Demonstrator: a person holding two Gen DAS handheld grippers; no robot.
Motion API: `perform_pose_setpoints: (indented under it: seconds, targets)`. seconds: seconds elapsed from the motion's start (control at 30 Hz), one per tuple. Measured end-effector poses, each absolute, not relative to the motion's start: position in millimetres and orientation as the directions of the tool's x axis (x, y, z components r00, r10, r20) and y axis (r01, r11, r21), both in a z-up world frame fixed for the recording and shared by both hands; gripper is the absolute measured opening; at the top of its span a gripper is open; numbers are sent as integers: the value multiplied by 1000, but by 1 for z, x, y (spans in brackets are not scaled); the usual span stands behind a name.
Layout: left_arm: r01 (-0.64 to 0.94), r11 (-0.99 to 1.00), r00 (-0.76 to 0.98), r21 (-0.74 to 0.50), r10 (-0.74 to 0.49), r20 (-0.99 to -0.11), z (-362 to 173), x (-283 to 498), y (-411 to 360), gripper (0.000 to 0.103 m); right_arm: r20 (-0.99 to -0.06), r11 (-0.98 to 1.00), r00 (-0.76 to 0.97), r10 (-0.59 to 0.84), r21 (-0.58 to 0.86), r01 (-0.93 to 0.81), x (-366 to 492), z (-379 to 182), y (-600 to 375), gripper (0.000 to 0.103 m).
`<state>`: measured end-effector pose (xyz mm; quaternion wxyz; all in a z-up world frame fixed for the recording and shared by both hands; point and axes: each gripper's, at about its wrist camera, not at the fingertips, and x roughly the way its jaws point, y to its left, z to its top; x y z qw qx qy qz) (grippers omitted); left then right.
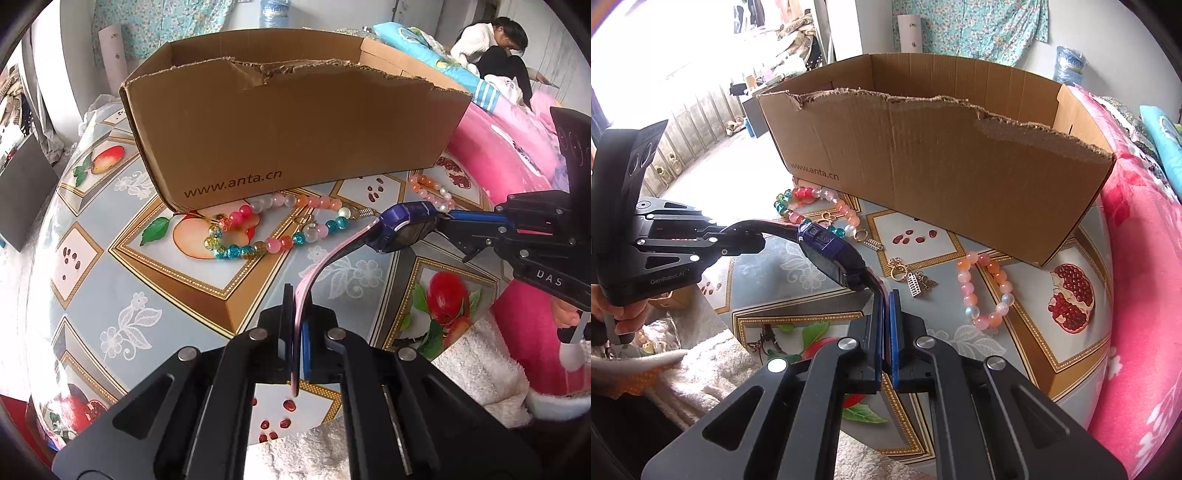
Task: Organize jewelry
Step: 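Carry the watch with both tools up over the open cardboard box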
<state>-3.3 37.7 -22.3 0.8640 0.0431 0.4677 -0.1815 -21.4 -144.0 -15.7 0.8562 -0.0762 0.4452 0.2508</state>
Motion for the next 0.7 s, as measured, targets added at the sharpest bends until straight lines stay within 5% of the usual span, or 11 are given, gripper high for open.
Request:
perform_pose_setpoints:
  seconds: [0.7]
  targets:
    - [412, 911, 735, 7, -328, -593, 125, 10, 55, 3, -627, 854, 673, 393, -24, -520, 15, 115, -139, 3]
